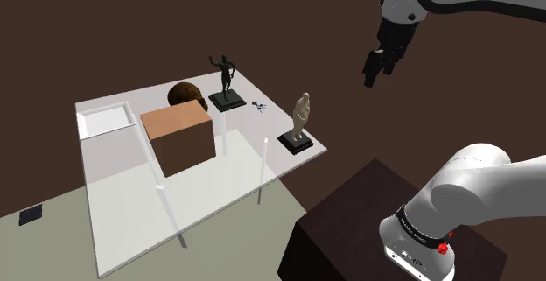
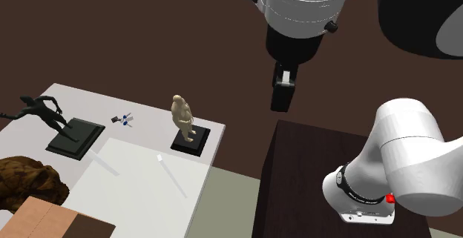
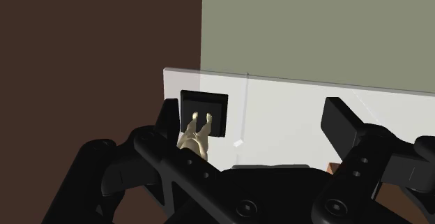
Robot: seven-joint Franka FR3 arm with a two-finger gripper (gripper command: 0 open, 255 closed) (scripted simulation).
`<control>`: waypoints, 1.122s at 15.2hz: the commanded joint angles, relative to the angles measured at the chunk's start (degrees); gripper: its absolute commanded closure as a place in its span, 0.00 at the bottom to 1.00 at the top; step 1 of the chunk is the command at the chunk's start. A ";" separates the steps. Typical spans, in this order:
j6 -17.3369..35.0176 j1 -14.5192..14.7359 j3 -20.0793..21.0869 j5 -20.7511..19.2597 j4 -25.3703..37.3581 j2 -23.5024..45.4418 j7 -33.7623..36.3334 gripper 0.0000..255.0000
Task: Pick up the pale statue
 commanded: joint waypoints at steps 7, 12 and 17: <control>11.17 -1.30 -2.22 -1.84 -1.51 8.92 -1.11 0.00; 19.76 -2.35 -3.91 -3.06 -0.51 17.87 -1.92 0.00; 27.26 -3.29 -5.41 -3.86 2.50 27.75 -2.75 0.00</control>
